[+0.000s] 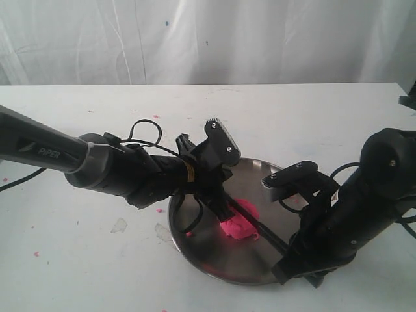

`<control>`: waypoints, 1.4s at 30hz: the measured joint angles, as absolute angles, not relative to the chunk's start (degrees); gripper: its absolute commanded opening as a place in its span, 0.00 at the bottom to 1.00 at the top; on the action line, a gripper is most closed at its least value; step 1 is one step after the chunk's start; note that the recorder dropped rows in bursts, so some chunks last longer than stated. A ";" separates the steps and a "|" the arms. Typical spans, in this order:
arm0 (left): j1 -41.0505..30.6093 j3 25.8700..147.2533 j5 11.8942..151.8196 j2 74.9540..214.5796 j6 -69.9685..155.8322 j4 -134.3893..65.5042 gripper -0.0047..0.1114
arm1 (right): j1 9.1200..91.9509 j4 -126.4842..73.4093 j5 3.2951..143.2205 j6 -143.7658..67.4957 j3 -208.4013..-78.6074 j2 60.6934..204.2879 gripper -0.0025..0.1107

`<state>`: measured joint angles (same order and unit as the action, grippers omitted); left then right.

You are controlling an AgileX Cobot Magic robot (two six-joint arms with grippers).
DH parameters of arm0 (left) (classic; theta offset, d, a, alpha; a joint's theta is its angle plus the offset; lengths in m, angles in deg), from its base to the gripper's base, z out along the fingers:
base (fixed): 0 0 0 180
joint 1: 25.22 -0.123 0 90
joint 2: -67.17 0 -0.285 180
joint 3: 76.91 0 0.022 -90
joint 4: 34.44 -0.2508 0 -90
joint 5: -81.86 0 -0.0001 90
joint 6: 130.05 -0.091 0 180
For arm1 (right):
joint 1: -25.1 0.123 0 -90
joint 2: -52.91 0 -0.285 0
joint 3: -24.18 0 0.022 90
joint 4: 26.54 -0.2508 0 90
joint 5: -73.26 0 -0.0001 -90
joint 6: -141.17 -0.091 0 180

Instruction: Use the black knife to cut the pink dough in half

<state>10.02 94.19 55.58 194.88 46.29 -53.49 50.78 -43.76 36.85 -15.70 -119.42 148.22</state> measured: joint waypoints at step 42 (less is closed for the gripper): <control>10.02 94.30 57.69 194.88 52.56 -53.49 0.04 | 50.78 -42.89 38.10 -15.70 -119.42 151.60 0.02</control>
<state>10.02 94.30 57.69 194.88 52.56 -53.49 50.78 -42.89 38.10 -15.70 -119.42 151.60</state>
